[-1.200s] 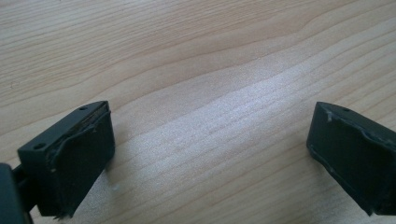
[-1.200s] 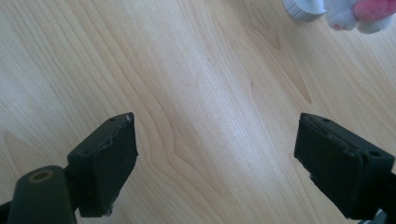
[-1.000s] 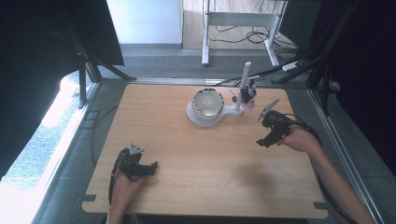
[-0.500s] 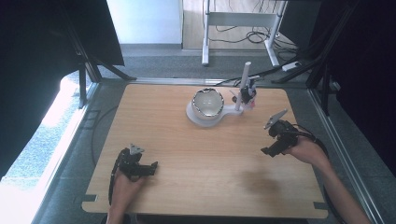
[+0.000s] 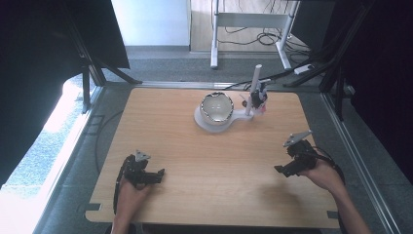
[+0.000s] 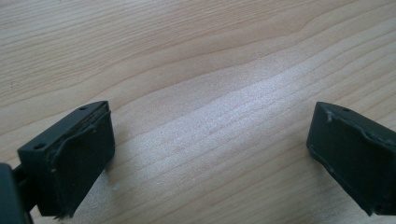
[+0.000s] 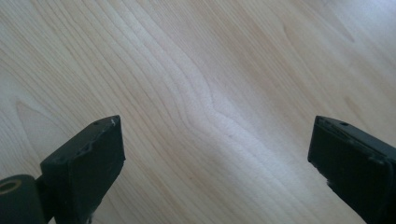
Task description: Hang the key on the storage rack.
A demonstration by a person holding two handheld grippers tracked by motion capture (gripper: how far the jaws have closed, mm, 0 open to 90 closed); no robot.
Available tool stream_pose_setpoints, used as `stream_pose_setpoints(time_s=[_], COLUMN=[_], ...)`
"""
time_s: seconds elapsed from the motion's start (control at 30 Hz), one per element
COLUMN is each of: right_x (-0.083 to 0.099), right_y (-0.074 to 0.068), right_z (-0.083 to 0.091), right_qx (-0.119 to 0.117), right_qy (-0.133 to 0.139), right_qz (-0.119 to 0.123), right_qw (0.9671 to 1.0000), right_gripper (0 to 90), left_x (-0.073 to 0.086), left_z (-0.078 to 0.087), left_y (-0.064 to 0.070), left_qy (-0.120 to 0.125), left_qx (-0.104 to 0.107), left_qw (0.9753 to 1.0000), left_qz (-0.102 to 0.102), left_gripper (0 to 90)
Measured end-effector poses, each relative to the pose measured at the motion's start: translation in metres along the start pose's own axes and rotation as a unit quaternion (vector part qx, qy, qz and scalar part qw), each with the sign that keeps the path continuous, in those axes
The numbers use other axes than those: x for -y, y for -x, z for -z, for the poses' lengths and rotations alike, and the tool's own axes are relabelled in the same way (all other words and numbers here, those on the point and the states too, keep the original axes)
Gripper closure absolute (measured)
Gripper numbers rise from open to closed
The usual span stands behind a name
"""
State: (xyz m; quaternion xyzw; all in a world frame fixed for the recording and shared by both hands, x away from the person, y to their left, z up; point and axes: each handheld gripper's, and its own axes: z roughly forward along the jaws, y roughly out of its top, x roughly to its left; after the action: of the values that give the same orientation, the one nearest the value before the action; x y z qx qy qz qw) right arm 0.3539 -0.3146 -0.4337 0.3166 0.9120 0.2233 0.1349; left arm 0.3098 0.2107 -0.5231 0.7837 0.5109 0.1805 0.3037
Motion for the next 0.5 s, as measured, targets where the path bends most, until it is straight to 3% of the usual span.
stream_pose_setpoints(time_s=[0.23,0.37,0.5], right_x=[0.027,0.046,0.055], right_y=[-0.011,-0.019,-0.024], right_z=[-0.01,-0.022,-0.032], right_qx=[0.01,0.017,0.024], right_qy=[0.039,0.063,0.073], right_qz=[-0.034,-0.061,-0.072], right_qw=[0.9986,0.996,0.9944], right_gripper=[2.8,2.8,2.8], left_x=[0.0,0.0,0.0], left_z=[0.0,0.0,0.0], left_y=[0.0,0.0,0.0], left_qy=[0.001,0.001,0.001], left_qx=[0.0,0.0,0.0], left_qw=[1.0,1.0,1.0], left_qz=[0.001,0.001,0.001], left_gripper=[0.8,0.8,0.9])
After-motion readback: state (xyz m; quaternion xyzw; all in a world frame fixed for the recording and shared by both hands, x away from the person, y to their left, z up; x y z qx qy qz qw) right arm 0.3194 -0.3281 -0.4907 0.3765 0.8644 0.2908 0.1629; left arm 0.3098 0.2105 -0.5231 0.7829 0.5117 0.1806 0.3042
